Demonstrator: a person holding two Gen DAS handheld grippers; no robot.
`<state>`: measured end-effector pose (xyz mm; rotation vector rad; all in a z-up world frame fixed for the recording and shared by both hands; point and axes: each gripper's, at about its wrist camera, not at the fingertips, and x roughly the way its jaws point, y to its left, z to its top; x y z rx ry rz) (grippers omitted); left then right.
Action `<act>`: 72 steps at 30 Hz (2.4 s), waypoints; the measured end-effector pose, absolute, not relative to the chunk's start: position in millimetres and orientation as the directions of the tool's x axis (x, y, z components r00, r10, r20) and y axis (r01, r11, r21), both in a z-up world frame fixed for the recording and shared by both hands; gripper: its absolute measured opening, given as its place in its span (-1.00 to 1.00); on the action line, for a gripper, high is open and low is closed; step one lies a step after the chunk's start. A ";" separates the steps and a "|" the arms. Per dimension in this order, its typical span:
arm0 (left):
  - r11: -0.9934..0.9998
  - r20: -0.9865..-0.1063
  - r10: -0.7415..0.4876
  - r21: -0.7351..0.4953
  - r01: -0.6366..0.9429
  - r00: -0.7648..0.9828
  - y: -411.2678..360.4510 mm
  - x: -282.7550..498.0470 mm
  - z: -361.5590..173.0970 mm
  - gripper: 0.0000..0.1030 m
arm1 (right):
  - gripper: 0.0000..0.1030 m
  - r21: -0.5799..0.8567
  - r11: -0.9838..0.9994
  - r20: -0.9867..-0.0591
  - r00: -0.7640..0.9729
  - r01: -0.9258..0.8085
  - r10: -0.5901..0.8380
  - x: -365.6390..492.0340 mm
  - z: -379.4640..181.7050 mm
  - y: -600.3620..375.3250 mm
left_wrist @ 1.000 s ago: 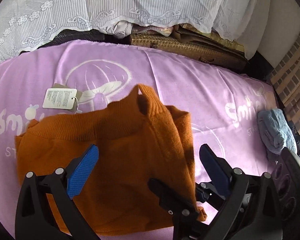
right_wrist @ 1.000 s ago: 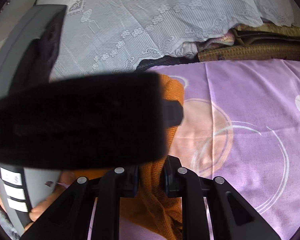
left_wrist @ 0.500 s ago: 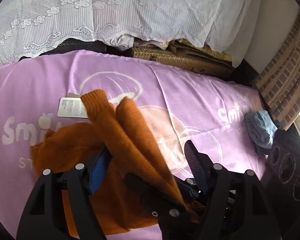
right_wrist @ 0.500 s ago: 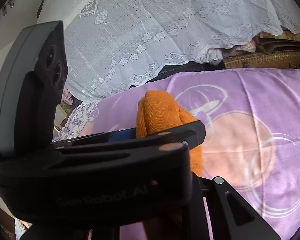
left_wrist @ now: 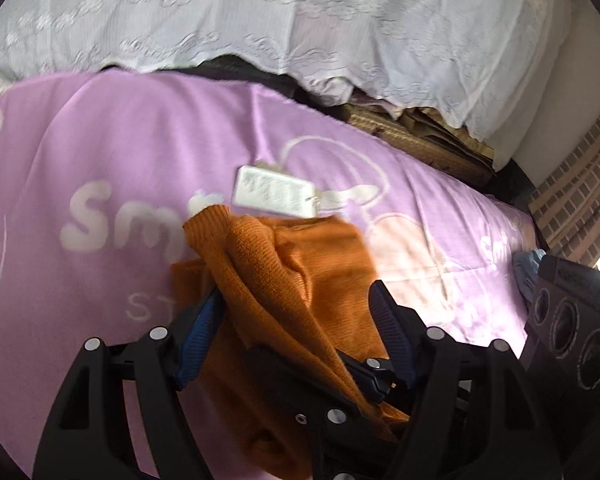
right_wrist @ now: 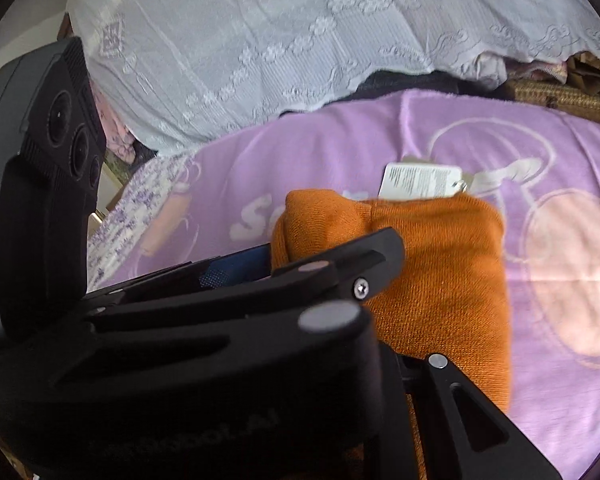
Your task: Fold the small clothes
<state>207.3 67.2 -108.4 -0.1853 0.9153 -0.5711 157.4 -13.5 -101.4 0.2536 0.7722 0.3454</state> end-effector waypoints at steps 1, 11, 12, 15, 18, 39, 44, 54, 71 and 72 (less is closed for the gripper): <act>0.832 -0.696 -0.550 -0.409 0.375 0.461 73.5 212.1 -117.5 0.37 | -0.66 0.331 0.920 -0.643 0.664 -0.210 0.383 158.8 -106.5 -7.6; 0.868 -0.735 -0.494 -0.381 0.319 0.464 89.1 225.2 -141.3 0.45 | -0.45 0.272 0.930 -0.641 0.675 -0.246 0.366 160.9 -113.4 8.6; 0.870 -0.739 -0.490 -0.387 0.305 0.462 92.0 227.1 -143.3 0.46 | -0.38 0.280 0.924 -0.631 0.675 -0.261 0.382 158.0 -110.9 7.5; 0.864 -0.722 -0.504 -0.422 0.275 0.474 105.2 225.6 -141.3 0.49 | -0.30 0.315 0.889 -0.595 0.660 -0.332 0.458 143.0 -98.7 -0.4; 0.868 -0.701 -0.495 -0.426 0.256 0.513 118.3 216.0 -132.1 0.54 | -0.23 0.285 0.875 -0.561 0.672 -0.392 0.484 116.6 -84.5 -11.9; 0.984 -0.799 -0.169 -0.108 0.139 0.576 113.1 149.6 -140.0 0.92 | -0.64 0.153 0.929 -0.663 0.663 -0.336 0.349 90.0 -131.9 -60.8; 0.968 -0.696 -0.250 -0.177 0.177 0.673 116.9 107.8 -97.9 0.88 | -0.60 0.272 0.901 -0.604 0.669 -0.337 0.433 88.1 -118.7 -75.2; 0.978 -0.817 -0.179 -0.086 0.191 0.548 76.7 127.2 -149.3 0.92 | -0.55 0.373 0.882 -0.526 0.717 -0.289 0.457 155.4 -83.2 -92.5; 0.962 -0.717 -0.273 -0.187 0.201 0.641 88.1 110.7 -112.4 0.92 | -0.44 0.380 0.872 -0.487 0.734 -0.310 0.473 149.5 -99.4 -112.0; 0.965 -0.733 -0.260 -0.178 0.192 0.629 87.6 113.9 -116.9 0.92 | -0.42 0.383 0.870 -0.490 0.730 -0.311 0.477 144.0 -100.3 -113.9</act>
